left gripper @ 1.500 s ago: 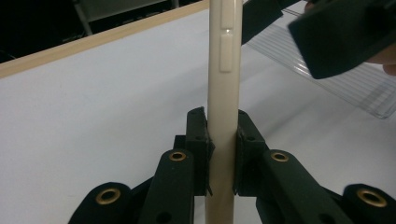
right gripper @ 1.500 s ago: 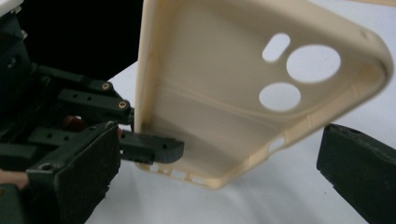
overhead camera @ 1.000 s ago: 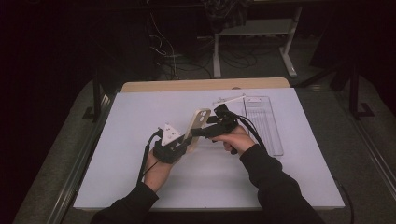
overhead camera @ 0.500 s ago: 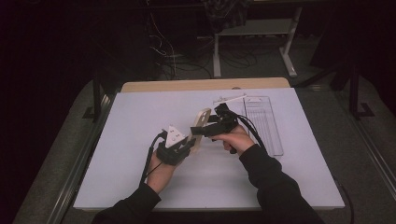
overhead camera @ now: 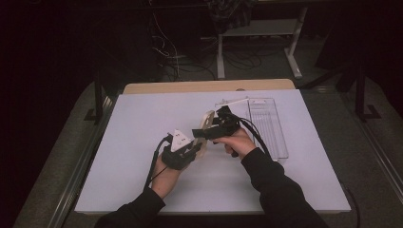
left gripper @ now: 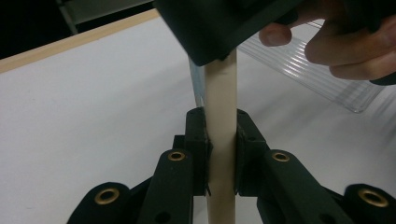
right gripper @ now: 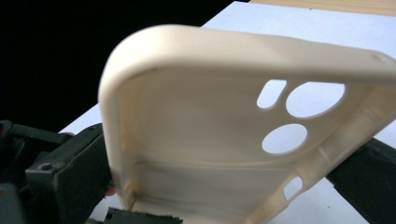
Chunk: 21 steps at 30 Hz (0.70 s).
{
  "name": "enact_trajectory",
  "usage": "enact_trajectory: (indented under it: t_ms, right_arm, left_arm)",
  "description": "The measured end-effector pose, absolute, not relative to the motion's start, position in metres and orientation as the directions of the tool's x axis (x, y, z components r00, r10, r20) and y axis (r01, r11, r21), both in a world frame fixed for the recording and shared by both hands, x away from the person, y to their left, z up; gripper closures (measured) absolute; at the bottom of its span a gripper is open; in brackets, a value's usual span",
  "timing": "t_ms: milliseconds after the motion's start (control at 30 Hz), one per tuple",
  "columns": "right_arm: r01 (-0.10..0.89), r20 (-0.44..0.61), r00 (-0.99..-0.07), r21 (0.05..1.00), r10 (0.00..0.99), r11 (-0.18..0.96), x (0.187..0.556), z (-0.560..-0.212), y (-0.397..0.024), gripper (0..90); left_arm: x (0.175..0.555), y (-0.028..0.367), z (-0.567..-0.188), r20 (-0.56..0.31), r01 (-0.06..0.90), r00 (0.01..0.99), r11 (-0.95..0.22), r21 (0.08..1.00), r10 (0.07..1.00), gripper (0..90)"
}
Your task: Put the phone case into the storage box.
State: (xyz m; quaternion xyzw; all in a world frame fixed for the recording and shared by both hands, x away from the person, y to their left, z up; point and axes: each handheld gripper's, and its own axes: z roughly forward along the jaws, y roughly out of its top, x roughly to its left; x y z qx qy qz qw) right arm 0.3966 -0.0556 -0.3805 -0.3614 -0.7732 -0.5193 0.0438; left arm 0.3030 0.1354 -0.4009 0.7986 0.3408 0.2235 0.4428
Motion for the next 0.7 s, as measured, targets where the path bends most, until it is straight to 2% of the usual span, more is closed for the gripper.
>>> enact_trajectory:
  t_ms: [433, 700]
  right_arm:
    - [0.6, 0.417, -0.731, 0.77, 0.541, 0.217, 0.3957, -0.3831, -0.0511, 0.1]
    - [0.583, 0.403, -0.74, 0.783, 0.539, 0.216, 0.394, -0.3816, -0.0496, 4.4]
  left_arm:
    - [0.3024, 0.134, -0.403, 0.039, 0.356, 0.673, -0.369, 0.859, 0.739, 77.3]
    - [0.3022, 0.1317, -0.4042, 0.053, 0.35, 0.681, -0.389, 0.852, 0.731, 71.9]
